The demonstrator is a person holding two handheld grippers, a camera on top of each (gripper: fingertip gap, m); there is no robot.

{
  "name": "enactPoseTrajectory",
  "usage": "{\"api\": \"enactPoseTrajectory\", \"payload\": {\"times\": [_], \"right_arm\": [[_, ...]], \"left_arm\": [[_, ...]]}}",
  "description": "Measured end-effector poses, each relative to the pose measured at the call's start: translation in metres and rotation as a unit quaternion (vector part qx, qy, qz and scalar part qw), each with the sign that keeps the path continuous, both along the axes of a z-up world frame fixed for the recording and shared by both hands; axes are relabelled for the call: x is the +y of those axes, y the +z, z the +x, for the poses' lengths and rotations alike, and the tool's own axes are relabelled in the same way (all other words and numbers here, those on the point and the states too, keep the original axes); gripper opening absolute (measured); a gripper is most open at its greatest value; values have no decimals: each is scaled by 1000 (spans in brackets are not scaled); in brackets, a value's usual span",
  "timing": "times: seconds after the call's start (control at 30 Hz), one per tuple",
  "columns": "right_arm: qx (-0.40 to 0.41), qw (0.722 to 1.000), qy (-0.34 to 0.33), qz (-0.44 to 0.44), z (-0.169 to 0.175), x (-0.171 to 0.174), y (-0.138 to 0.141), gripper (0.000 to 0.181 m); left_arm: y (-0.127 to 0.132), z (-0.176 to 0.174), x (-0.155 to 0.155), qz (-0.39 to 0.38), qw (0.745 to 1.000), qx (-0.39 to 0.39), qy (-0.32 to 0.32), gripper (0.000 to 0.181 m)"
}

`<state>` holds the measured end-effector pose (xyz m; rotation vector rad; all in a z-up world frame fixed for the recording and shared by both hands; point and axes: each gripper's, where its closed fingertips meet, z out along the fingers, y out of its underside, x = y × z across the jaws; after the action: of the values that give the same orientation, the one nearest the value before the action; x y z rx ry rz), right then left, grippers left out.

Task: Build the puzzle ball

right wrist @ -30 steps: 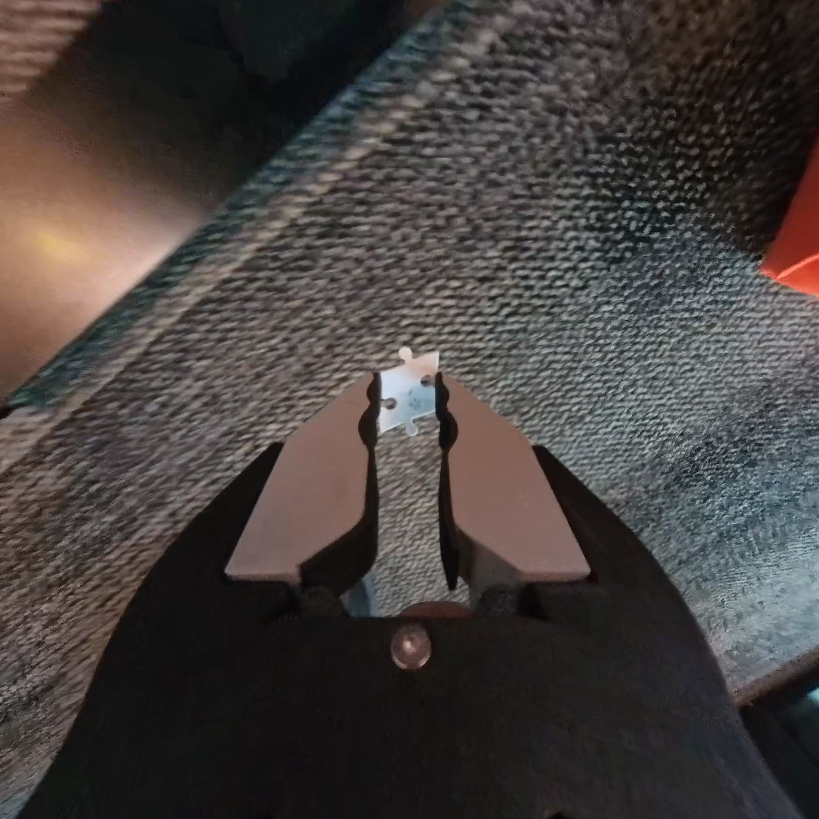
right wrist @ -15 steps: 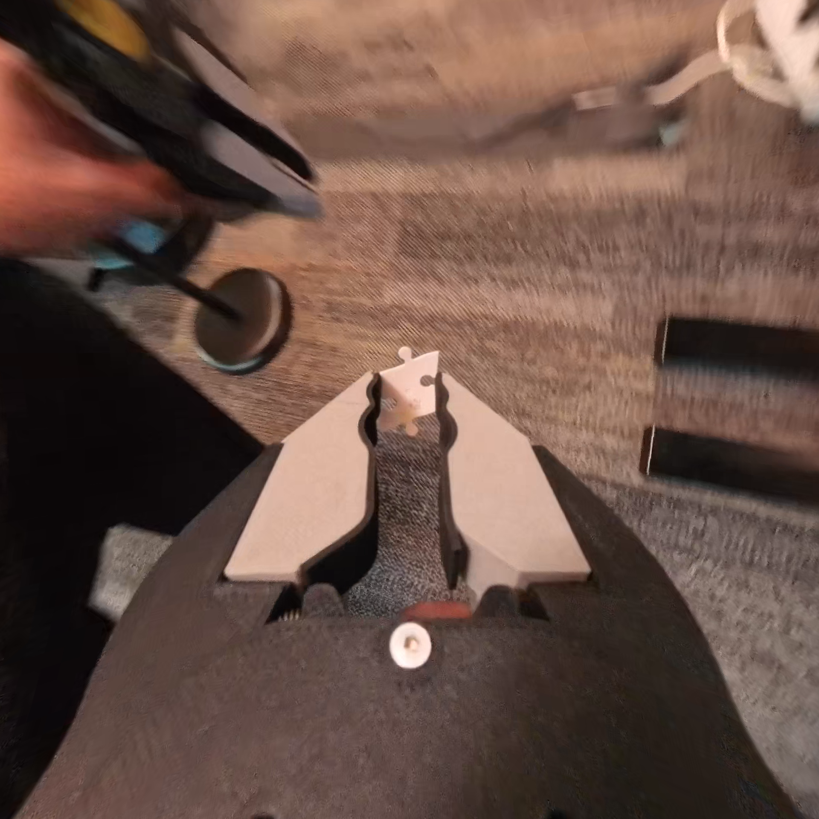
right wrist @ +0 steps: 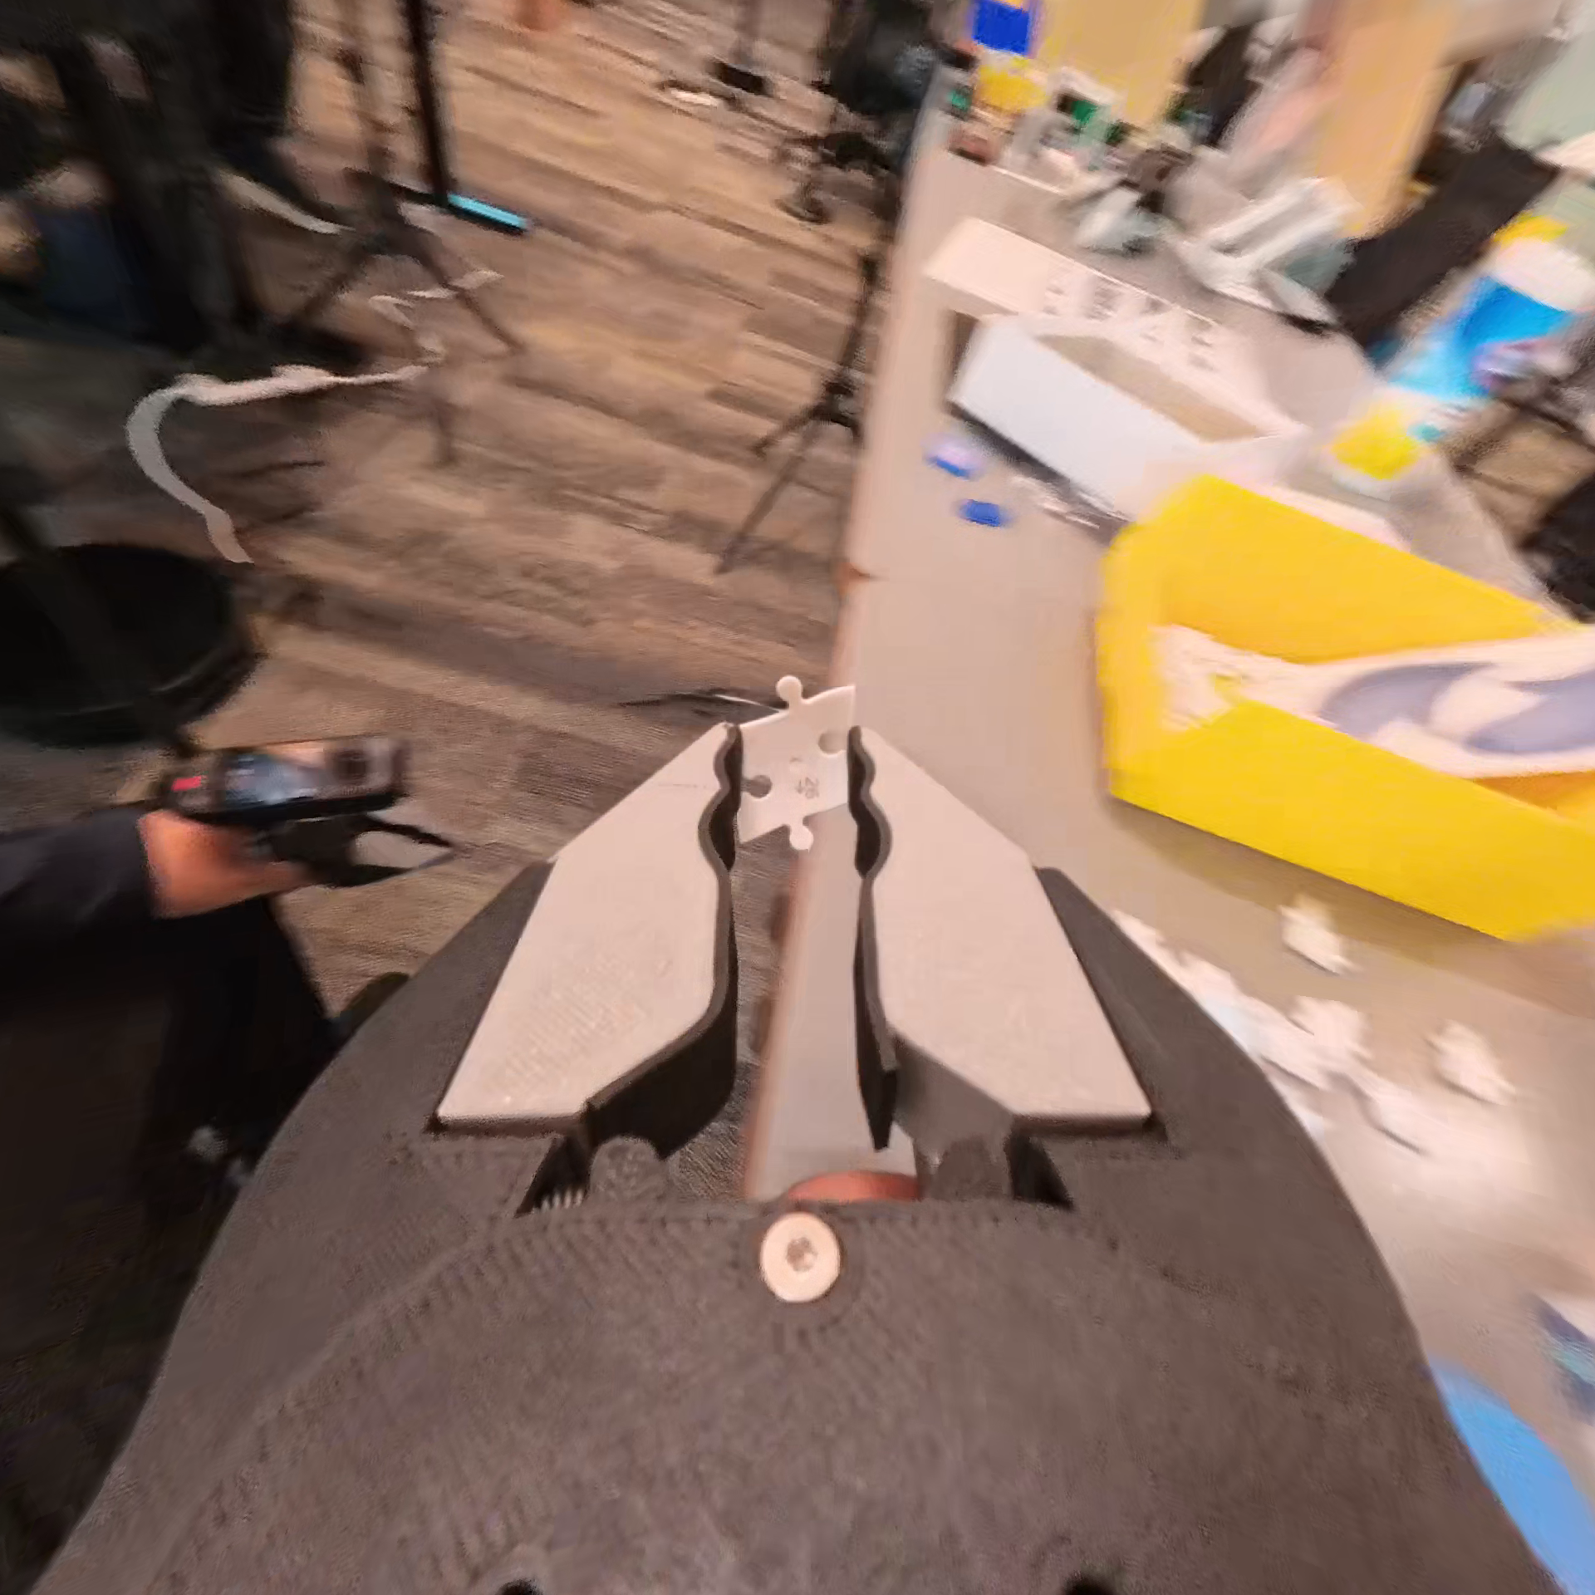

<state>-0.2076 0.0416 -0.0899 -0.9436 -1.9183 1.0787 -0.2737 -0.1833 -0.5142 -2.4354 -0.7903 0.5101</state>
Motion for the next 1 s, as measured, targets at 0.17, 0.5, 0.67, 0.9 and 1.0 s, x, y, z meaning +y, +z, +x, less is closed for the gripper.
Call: {"api": "enactPoseTrajectory", "payload": {"times": [0.17,0.5,0.67,0.9,1.0], "right_arm": [[-44,989,-130,46,-37,146,5,21],[-147,947,-237,162,-135,284,-56,21],[-193,922,-253,221,-162,307,-90,24],[-163,921,-254,248,-160,312,-72,30],[-156,927,-258,224,-145,312,-53,32]], "left_arm": [[2,10,4,-72,997,26,-22,0],[1,-3,67,8,998,39,-53,0],[11,-20,115,49,993,26,-106,0],[50,-64,160,147,977,-4,-156,3],[63,-78,170,167,971,-14,-170,6]]}}
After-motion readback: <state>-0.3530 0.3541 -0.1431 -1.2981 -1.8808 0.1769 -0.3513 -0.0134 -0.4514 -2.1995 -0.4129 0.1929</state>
